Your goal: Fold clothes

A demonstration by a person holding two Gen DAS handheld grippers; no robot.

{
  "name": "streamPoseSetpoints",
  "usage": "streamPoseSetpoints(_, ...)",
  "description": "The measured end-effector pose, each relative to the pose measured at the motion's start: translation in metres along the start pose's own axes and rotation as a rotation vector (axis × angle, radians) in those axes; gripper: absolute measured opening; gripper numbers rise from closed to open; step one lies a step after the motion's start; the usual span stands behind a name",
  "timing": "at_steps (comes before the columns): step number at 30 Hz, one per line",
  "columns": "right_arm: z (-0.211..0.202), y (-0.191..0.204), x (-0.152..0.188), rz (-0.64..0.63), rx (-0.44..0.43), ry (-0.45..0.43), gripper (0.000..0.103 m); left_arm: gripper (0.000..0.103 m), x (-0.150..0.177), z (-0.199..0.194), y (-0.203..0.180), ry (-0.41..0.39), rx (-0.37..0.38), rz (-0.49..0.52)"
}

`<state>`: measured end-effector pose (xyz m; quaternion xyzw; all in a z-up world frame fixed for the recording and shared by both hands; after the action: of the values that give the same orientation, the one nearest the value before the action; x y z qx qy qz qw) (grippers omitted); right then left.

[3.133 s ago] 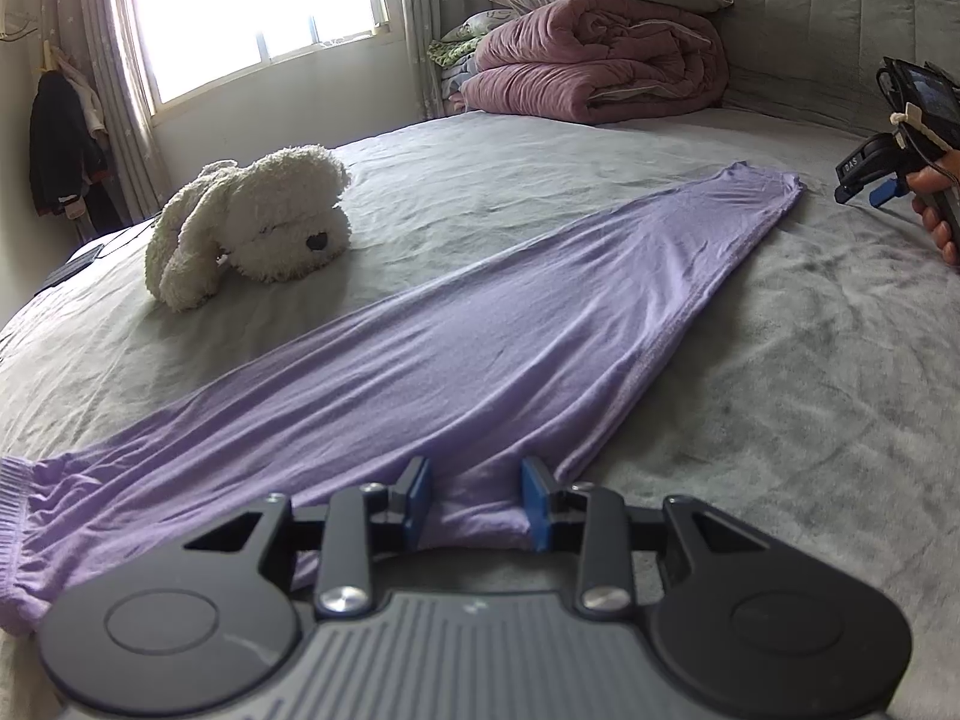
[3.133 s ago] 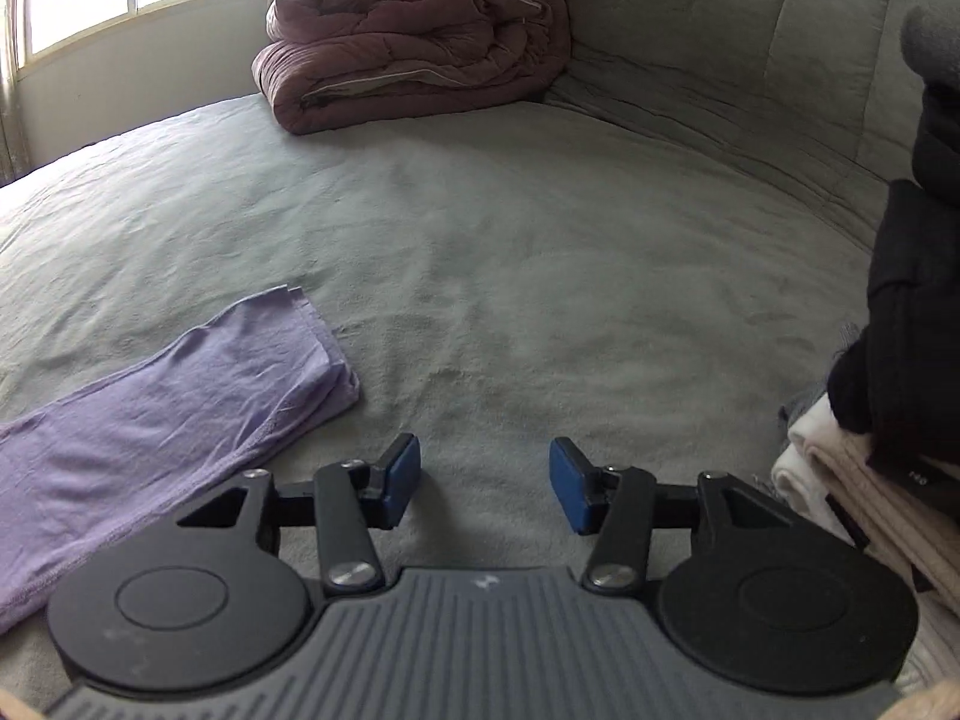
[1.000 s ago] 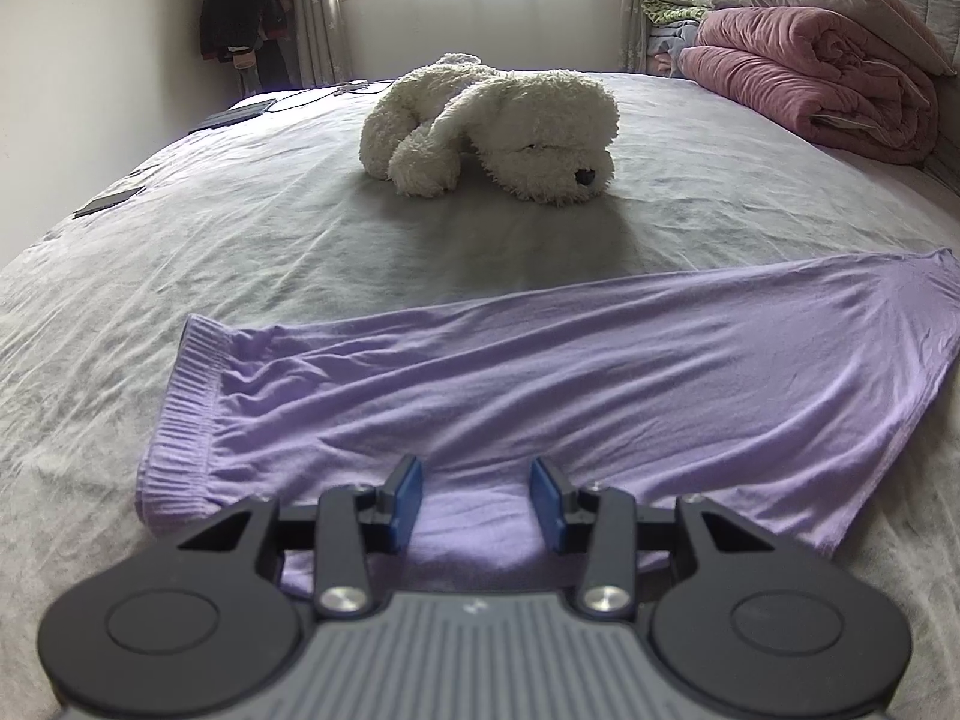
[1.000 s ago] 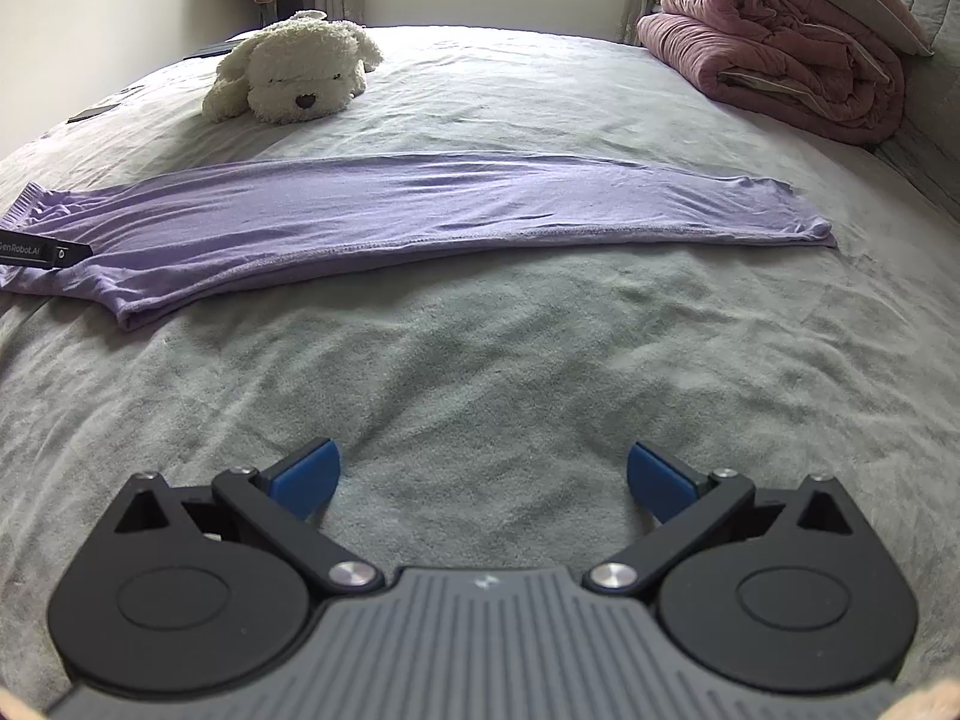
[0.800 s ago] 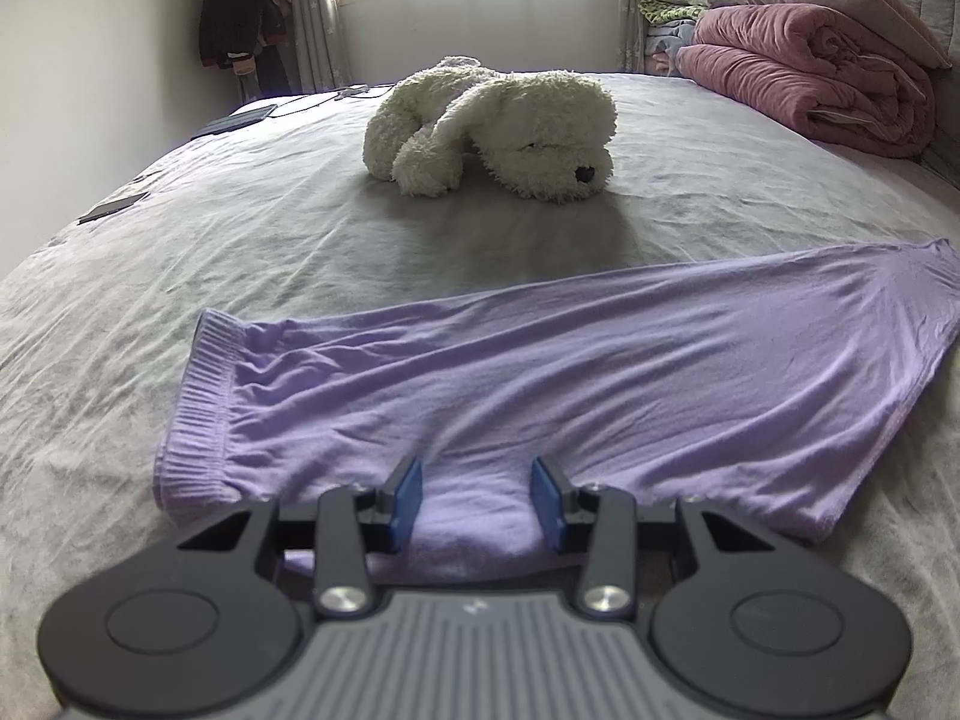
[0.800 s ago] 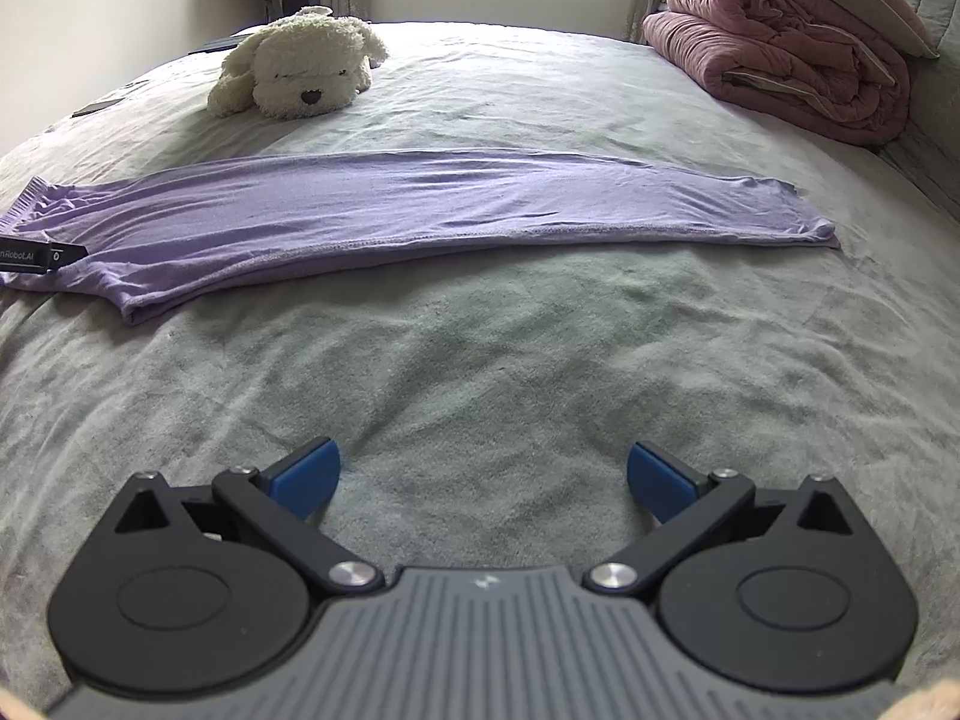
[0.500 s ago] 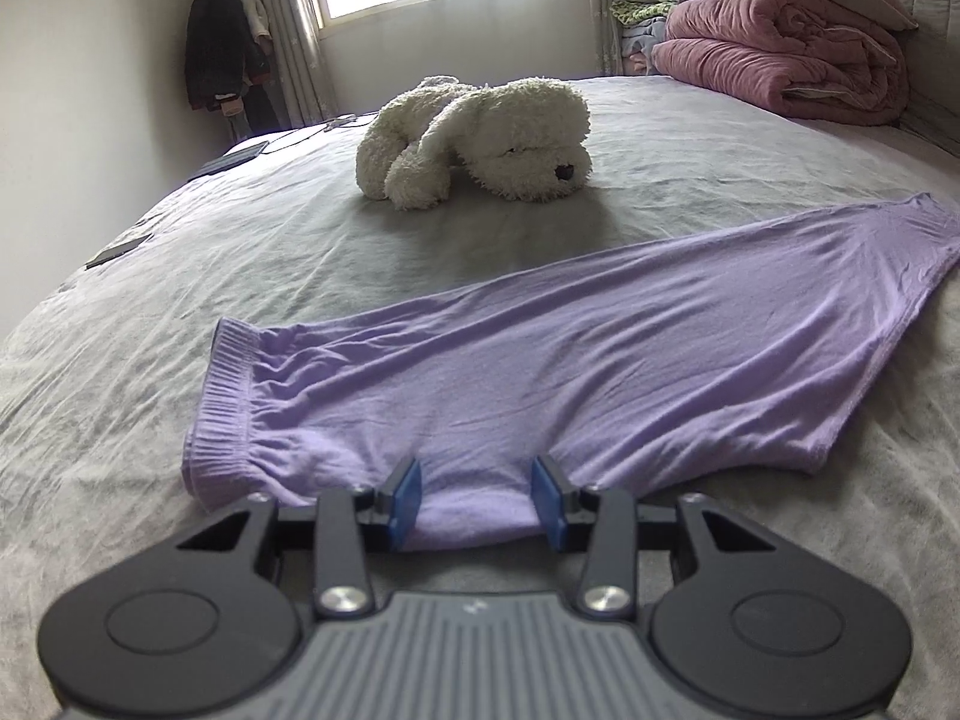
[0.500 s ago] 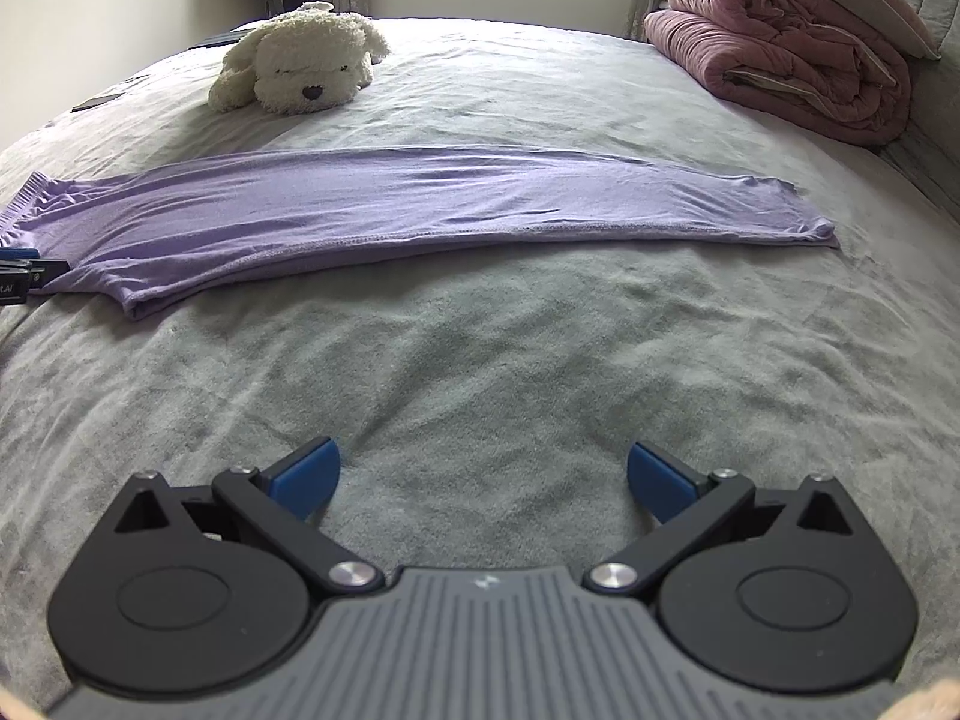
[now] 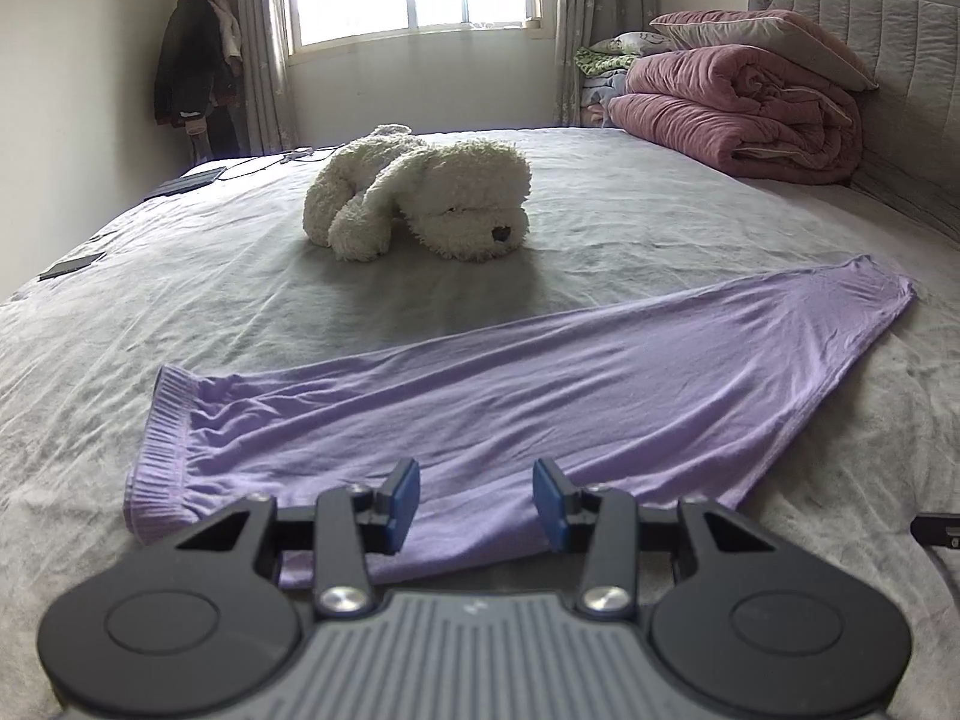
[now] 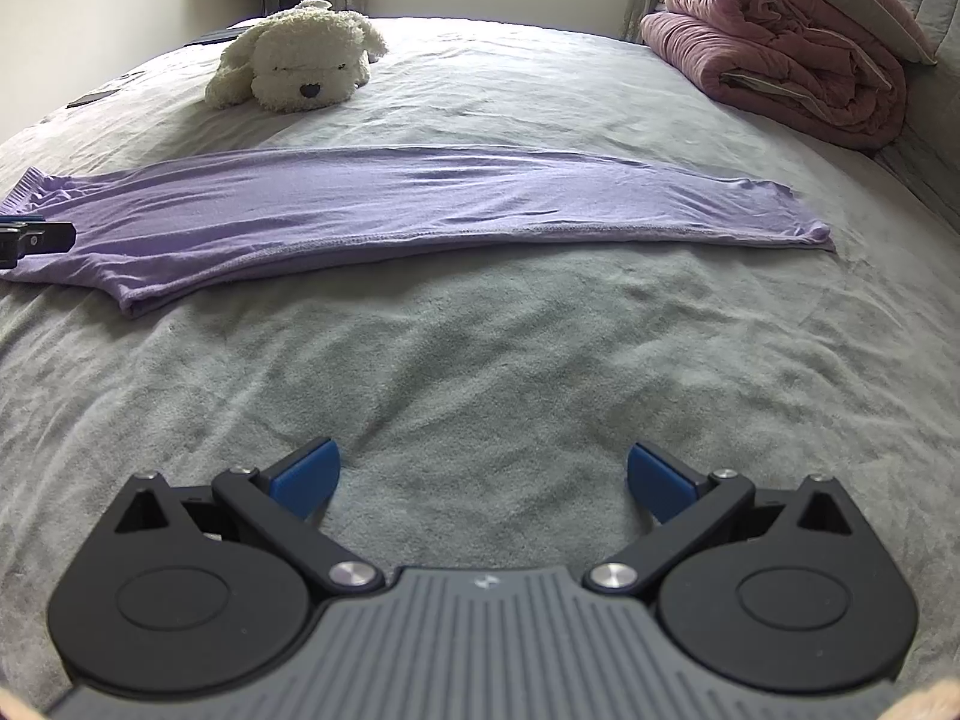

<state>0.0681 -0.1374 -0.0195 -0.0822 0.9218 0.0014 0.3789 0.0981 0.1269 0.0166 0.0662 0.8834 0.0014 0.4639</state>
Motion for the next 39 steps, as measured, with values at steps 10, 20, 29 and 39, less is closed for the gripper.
streamPoseSetpoints(10,0.0,0.001,0.0,-0.01,0.002,-0.001,0.103,0.044,0.014,0.016,-0.024,0.062,0.041,0.067)
streamPoseSetpoints(20,0.0,0.005,0.0,-0.017,0.014,-0.001,0.103,0.045,0.018,0.003,-0.029,0.07,0.104,0.125)
streamPoseSetpoints(29,-0.003,0.01,-0.001,-0.061,0.024,-0.024,0.103,0.045,0.003,-0.005,-0.033,-0.002,0.129,0.102)
streamPoseSetpoints(39,-0.029,0.074,0.006,-0.315,-0.212,-0.172,0.102,0.047,0.017,0.008,-0.048,0.051,0.145,0.203)
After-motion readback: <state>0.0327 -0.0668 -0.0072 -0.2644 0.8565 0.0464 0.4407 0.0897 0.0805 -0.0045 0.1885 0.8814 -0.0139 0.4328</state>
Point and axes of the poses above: each gripper's, at about its wrist camera, not at the fingertips, and z roughly the way its jaws point, y to its left, x to its underside, the point moved 4 cm from there along z, roughly the way its jaws point
